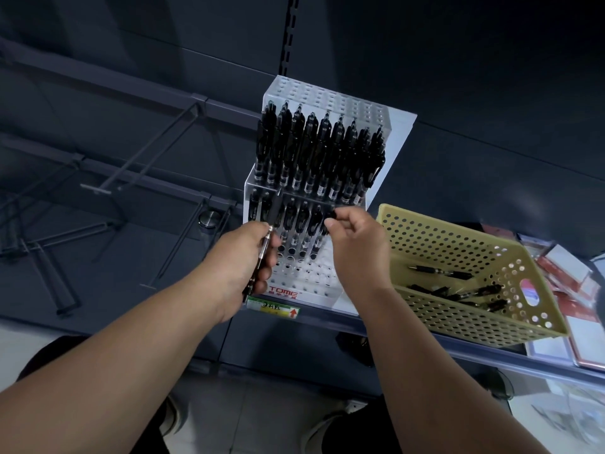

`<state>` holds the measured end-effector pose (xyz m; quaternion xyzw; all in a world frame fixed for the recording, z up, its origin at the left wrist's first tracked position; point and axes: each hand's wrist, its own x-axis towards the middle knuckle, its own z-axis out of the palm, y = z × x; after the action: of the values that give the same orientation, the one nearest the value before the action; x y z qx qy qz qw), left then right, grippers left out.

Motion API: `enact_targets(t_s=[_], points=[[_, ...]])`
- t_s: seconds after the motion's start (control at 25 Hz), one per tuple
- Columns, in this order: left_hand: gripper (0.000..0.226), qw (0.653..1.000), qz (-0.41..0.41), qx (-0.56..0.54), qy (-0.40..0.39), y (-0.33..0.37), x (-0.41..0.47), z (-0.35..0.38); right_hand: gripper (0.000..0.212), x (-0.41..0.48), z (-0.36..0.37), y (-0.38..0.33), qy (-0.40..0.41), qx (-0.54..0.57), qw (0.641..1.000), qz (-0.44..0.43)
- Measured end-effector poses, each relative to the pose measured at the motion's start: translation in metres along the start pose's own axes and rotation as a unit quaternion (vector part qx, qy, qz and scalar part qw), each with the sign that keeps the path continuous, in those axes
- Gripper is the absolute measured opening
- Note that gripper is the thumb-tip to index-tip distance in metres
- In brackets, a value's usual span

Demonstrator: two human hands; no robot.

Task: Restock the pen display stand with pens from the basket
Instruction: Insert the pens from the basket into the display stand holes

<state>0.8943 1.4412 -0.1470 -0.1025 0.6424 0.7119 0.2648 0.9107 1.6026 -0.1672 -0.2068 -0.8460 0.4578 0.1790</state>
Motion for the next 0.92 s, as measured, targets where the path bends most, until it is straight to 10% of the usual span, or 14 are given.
enact_targets(t_s=[0.52,0.92], points=[[0.016,0.999,0.001,-0.031,-0.044,0.003,-0.016,-0.002,0.022,-0.005,-0.001,-0.001,-0.009,-0.054,0.998,0.025],[0.007,0.989,-0.016,-0.147,-0.001,0.008,-0.026,0.003,0.022,-0.065,-0.024,-0.025,-0.140,0.246,0.954,0.100]])
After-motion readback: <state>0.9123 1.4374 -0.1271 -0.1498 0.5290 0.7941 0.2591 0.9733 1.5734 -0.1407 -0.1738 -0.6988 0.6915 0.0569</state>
